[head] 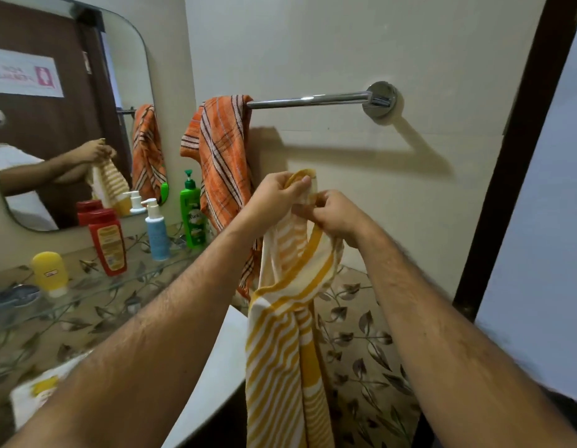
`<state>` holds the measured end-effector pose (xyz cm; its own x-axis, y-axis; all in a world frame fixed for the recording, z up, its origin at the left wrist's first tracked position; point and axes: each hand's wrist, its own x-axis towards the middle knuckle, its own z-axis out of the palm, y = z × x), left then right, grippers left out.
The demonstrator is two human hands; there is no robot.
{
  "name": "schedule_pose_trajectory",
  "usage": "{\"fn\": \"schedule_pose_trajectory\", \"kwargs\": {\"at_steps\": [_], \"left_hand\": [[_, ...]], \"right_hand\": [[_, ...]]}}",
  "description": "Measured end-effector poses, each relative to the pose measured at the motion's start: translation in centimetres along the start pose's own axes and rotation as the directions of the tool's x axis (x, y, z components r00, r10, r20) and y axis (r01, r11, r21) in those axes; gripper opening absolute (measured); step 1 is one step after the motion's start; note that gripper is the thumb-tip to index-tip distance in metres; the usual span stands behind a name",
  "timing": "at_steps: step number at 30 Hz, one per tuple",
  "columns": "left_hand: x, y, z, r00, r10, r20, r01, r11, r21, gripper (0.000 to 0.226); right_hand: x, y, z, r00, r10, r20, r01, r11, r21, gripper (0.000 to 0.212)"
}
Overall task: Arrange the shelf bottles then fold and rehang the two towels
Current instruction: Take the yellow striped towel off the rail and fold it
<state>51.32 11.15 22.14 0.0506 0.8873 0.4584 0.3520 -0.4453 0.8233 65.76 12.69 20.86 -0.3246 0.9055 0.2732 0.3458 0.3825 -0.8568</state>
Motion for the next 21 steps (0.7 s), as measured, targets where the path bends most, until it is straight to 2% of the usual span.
{"fn": "schedule_pose_trajectory", "kwargs": {"at_steps": [3, 5, 7, 8, 10, 12, 14, 16, 19, 21], "left_hand": [[-0.3, 0.5, -0.8, 0.994, 0.017, -0.106, -0.016, 1.000, 0.010, 0.025], [-0.5, 1.1, -1.9, 0.986, 0.023, -0.162, -0.029, 0.999, -0.033, 0.023], [-0.7, 1.6, -2.7, 0.978, 0.042, -0.203, -0.063, 0.993, -0.101, 0.021], [-0.7, 1.9, -3.0, 0.970, 0.046, -0.239, -0.081, 0.987, -0.140, 0.020], [-0.9, 2.2, -3.6, 0.945, 0.038, -0.325, -0.114, 0.969, -0.219, 0.018], [-1.5, 2.2, -4.0, 0.925, 0.016, -0.381, -0.106, 0.970, -0.216, 0.020], [-2.1, 1.3, -4.5, 0.928, -0.014, -0.373, -0.014, 0.997, -0.073, 0.026], [-2.6, -0.1, -4.8, 0.944, -0.083, -0.319, 0.120, 0.988, 0.095, 0.034], [-3.7, -1.7, -4.9, 0.961, -0.139, -0.238, 0.170, 0.978, 0.117, 0.065], [-4.4, -2.0, -4.7, 0.975, -0.159, -0.157, 0.177, 0.979, 0.104, 0.088]], "right_hand": [[0.1, 0.9, -0.4, 0.995, -0.036, 0.090, 0.031, 0.998, 0.054, 0.009], [0.2, 2.0, -0.4, 0.976, 0.040, 0.216, -0.020, 0.996, -0.091, 0.011], [0.3, 3.4, -0.1, 0.915, 0.168, 0.367, -0.078, 0.966, -0.247, 0.024], [0.5, 4.3, 0.2, 0.891, 0.195, 0.411, -0.085, 0.959, -0.272, 0.026], [0.8, 5.7, 0.9, 0.919, 0.165, 0.357, -0.102, 0.977, -0.189, 0.021], [1.1, 5.8, 1.6, 0.979, 0.067, 0.194, -0.068, 0.998, -0.002, 0.023], [1.5, 4.9, 2.5, 1.000, -0.025, -0.001, 0.025, 0.980, 0.199, 0.028], [1.8, 3.3, 3.2, 0.980, -0.154, -0.125, 0.179, 0.959, 0.220, 0.028], [1.6, 0.6, 4.6, 0.947, -0.315, -0.068, 0.322, 0.918, 0.232, 0.017], [1.6, -0.4, 5.8, 0.922, -0.388, -0.015, 0.380, 0.894, 0.239, 0.020]]}}
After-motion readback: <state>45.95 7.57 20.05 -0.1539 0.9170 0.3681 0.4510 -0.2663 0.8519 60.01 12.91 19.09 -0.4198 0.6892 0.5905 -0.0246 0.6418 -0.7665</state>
